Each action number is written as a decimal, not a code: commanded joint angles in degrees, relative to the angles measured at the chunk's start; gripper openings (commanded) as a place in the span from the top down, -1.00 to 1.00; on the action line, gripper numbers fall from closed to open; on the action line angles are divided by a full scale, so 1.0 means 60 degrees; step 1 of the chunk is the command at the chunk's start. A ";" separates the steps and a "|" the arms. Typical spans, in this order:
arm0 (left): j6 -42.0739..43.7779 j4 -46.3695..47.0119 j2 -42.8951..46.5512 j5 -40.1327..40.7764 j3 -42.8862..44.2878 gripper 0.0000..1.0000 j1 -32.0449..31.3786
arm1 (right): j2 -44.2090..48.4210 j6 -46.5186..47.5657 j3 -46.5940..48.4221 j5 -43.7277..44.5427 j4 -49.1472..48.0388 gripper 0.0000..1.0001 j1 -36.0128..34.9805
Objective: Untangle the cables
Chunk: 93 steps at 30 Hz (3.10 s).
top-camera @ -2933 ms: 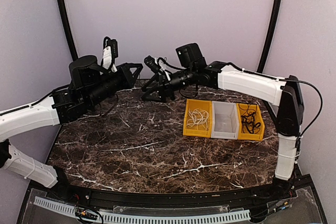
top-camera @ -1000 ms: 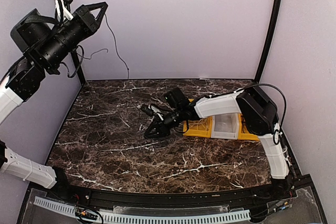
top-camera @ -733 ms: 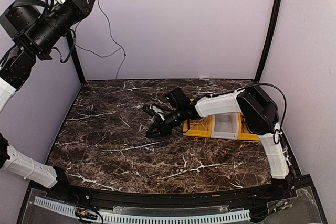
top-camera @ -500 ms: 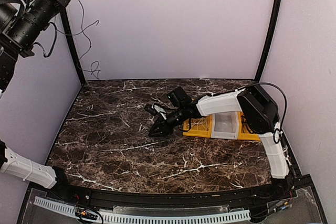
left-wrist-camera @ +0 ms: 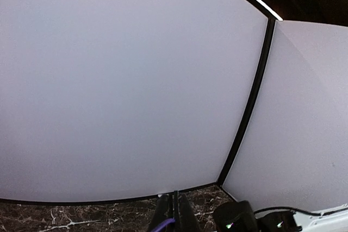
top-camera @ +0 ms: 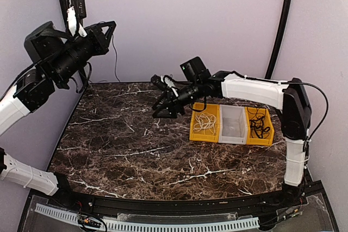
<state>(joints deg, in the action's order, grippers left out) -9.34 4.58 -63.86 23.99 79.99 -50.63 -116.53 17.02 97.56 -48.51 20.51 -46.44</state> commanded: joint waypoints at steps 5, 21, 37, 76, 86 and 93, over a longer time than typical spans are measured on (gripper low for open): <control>-0.1157 0.1089 -0.0027 -0.0709 -0.1572 1.00 0.0025 | 0.1468 -0.0208 0.1359 0.0619 0.0228 -0.19 0.0063; -0.2203 0.2407 -0.0881 -0.1449 -0.2473 1.00 0.0022 | 0.0712 -0.2014 0.2207 0.0151 -0.0994 -0.42 0.0036; -0.2499 0.2347 -0.0396 -0.1084 -0.3142 0.87 0.0025 | 0.0883 -0.2886 0.2706 -0.0710 -0.1284 1.00 0.0367; -0.2976 0.1859 0.1669 0.0277 -0.6302 -0.14 0.0038 | 0.6096 -0.0706 -0.0381 0.0178 0.1511 1.00 0.5966; -0.3245 0.1800 0.1757 0.0054 -0.6532 -0.14 0.0039 | 0.7768 -0.0066 -0.2438 0.1016 0.1982 1.00 0.6172; -0.3613 0.1971 0.1780 -0.0136 -0.6789 -0.12 0.0043 | 0.8380 0.0176 -0.3350 0.1601 0.1873 1.00 0.6267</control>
<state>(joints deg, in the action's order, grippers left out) -29.26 15.77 -54.13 24.21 40.88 -50.61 -67.81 16.49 79.22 -41.56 33.06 -9.43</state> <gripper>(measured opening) 0.565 0.009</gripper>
